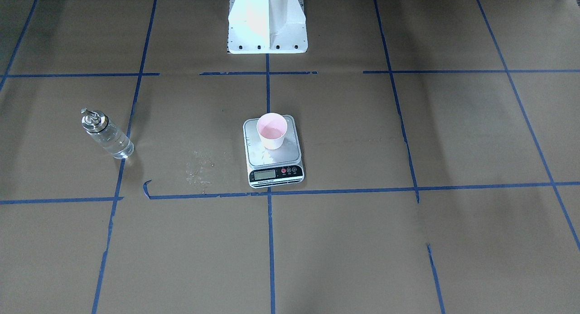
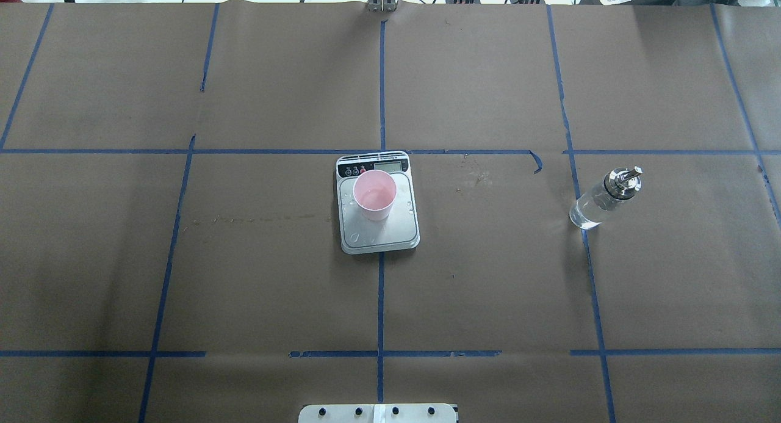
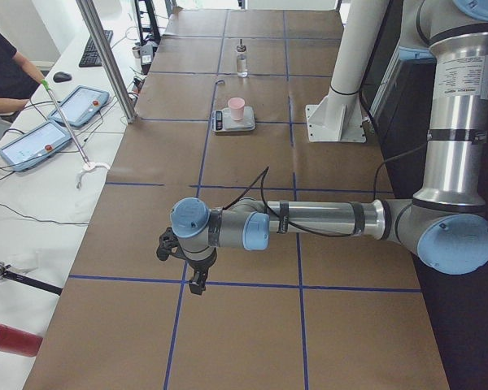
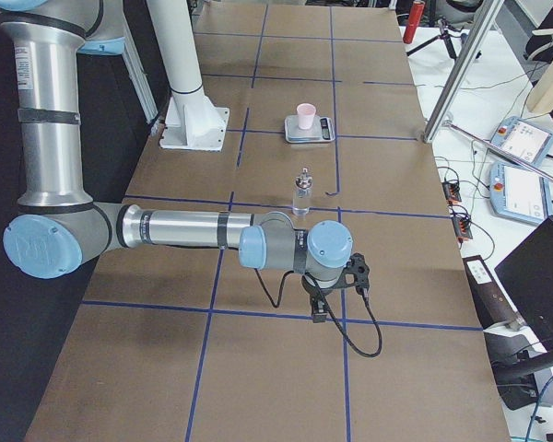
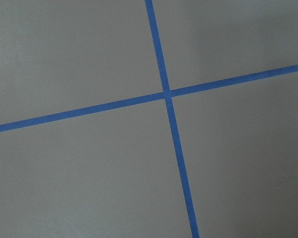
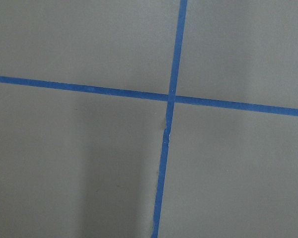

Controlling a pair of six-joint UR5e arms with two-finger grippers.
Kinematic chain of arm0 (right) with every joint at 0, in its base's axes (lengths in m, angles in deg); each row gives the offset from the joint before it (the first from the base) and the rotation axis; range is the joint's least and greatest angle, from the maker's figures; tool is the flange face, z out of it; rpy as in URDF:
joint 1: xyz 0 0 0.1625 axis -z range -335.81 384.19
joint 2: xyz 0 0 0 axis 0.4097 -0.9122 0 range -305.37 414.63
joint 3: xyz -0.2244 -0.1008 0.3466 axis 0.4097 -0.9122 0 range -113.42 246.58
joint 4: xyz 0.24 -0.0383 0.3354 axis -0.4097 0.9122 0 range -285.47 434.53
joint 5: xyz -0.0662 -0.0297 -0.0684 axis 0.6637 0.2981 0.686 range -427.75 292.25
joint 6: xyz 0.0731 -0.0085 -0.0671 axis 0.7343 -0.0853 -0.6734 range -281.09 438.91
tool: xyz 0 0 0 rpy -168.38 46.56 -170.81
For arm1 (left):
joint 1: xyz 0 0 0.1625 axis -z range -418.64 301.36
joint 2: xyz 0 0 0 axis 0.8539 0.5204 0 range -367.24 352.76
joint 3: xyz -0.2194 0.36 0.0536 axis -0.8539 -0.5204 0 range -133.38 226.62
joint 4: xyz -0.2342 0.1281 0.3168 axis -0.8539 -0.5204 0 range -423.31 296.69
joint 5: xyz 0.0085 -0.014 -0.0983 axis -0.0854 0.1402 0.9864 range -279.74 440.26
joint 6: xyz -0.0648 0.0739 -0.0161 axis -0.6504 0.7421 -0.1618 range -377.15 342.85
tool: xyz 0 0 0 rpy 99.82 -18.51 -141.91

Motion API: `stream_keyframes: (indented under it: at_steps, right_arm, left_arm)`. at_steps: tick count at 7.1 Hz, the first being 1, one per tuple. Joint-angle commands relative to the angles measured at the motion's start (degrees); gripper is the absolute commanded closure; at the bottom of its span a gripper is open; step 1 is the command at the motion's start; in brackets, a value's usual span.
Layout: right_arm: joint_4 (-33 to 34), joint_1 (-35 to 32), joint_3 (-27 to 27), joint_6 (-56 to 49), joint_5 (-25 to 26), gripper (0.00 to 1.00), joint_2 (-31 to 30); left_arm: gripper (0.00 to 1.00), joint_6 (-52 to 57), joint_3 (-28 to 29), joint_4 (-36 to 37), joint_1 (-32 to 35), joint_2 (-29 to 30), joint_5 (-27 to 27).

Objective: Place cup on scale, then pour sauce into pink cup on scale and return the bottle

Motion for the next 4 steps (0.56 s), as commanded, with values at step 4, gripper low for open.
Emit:
stream_keyframes:
  at_steps: [4]
  right_arm:
    - [0.00, -0.04, -0.19, 0.00, -0.01, 0.00, 0.05]
  left_arm:
    - [0.00, -0.84, 0.12, 0.00, 0.09, -0.11, 0.09]
